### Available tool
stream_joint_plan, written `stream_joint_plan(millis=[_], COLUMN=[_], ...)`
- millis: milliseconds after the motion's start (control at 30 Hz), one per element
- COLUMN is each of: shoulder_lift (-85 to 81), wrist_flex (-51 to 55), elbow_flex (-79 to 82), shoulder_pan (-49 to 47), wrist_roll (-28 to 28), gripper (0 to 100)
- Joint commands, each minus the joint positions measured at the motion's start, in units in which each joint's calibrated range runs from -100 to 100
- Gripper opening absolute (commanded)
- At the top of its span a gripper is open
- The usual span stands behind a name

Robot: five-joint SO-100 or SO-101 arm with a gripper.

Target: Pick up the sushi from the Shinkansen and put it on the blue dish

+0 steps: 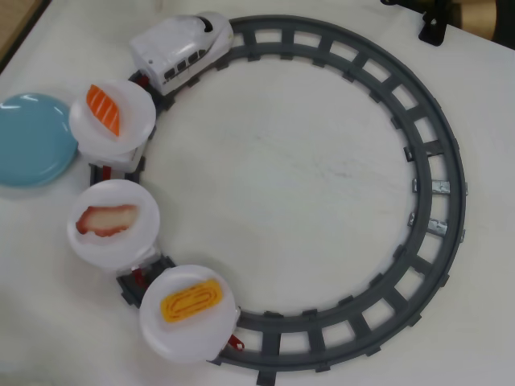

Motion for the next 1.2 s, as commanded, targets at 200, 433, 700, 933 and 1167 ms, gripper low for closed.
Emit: stream_joint_plan(millis=[200,433,700,933,1167], shoulder_lift=[10.5,36.2,60.8,79.6,97.3], wrist_flex=[-3.2,-2.6,9.5,12.7,13.2], elbow_flex=[-30.5,-53.0,-71.6,-83.0,-98.6], shoulder_pan=[24.7,41.6,50.3,50.3,50.2], wrist_roll=[5.7,5.6,5.5,5.5,5.1], gripper=[12,27,26,27,27])
